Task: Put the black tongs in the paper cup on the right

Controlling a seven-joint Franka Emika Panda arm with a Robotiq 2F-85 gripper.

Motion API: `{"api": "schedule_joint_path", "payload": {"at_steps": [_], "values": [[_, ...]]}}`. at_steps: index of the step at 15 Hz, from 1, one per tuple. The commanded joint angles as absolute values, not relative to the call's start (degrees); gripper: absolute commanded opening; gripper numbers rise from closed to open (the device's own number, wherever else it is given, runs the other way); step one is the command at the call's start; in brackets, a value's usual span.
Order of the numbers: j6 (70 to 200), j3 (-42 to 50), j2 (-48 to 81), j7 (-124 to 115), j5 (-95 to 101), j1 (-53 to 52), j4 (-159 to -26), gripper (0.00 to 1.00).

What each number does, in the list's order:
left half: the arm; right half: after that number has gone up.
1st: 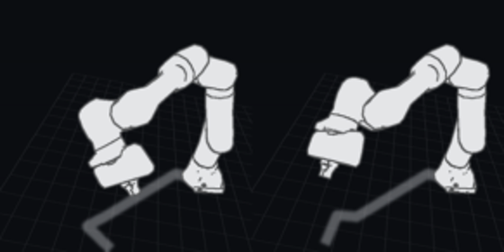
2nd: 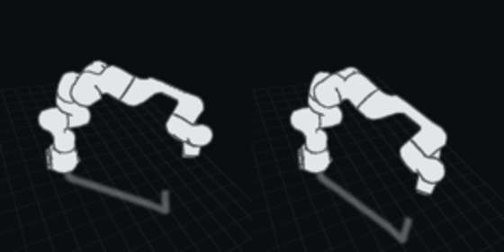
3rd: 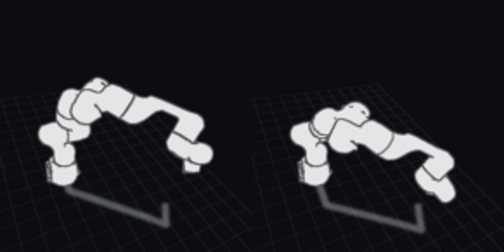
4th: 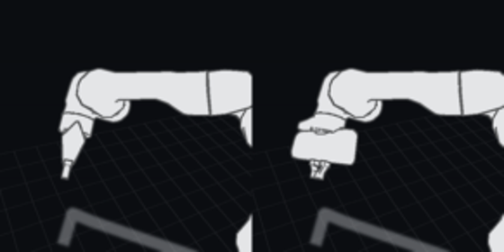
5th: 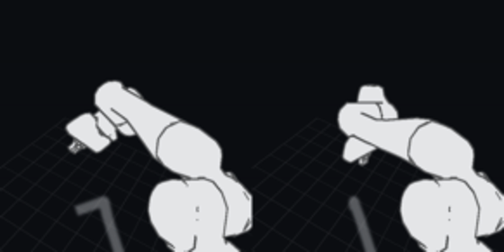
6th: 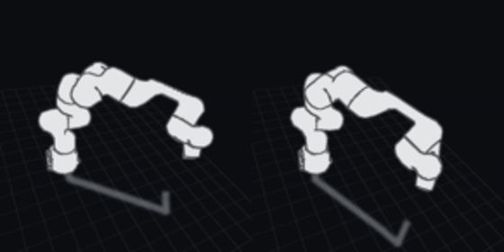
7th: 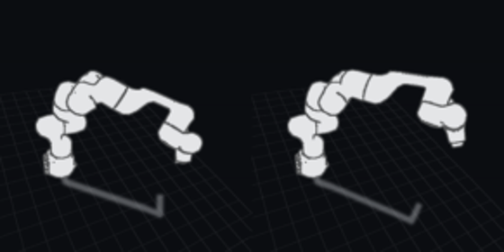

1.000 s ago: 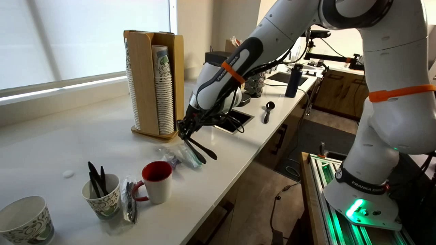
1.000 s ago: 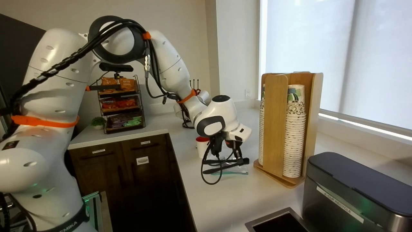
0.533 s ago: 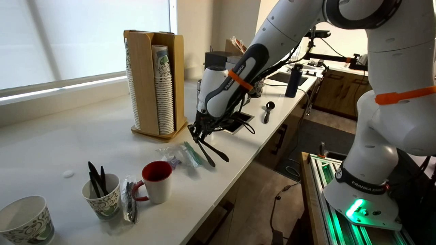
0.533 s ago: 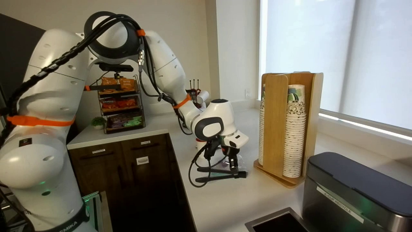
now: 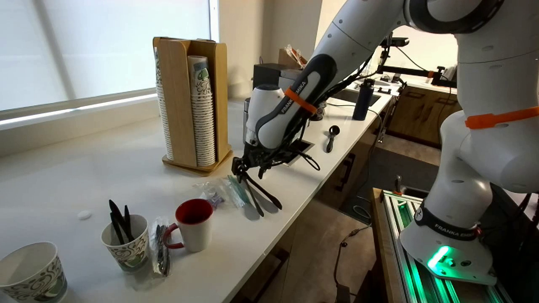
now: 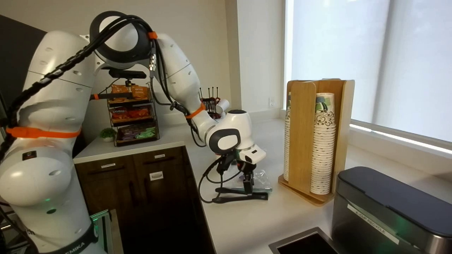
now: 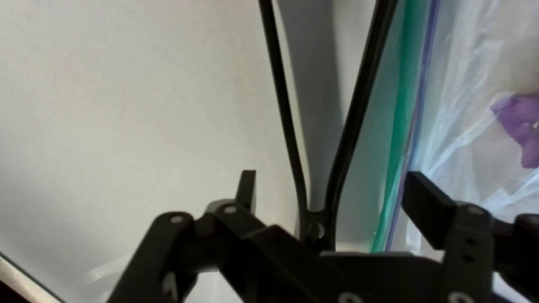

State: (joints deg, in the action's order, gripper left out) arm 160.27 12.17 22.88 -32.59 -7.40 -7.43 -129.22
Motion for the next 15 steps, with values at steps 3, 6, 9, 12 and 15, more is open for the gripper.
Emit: {"api": "schedule_joint_path", "payload": {"at_steps": [3, 6, 9, 12, 15], "values": [[153.6, 9.1, 18.9, -30.8, -8.2, -5.4, -133.1, 1.00], [149.3, 9.7, 18.9, -32.5, -7.0, -5.5, -132.8, 1.00], [147.0, 9.0, 20.0, -31.9, -7.6, -4.7, -131.3, 0.74], [147.3, 8.2, 21.4, -31.7, -7.9, -4.4, -129.1, 0.49], [147.7, 8.1, 22.1, -32.5, -7.2, -4.9, -127.8, 0.53]]}}
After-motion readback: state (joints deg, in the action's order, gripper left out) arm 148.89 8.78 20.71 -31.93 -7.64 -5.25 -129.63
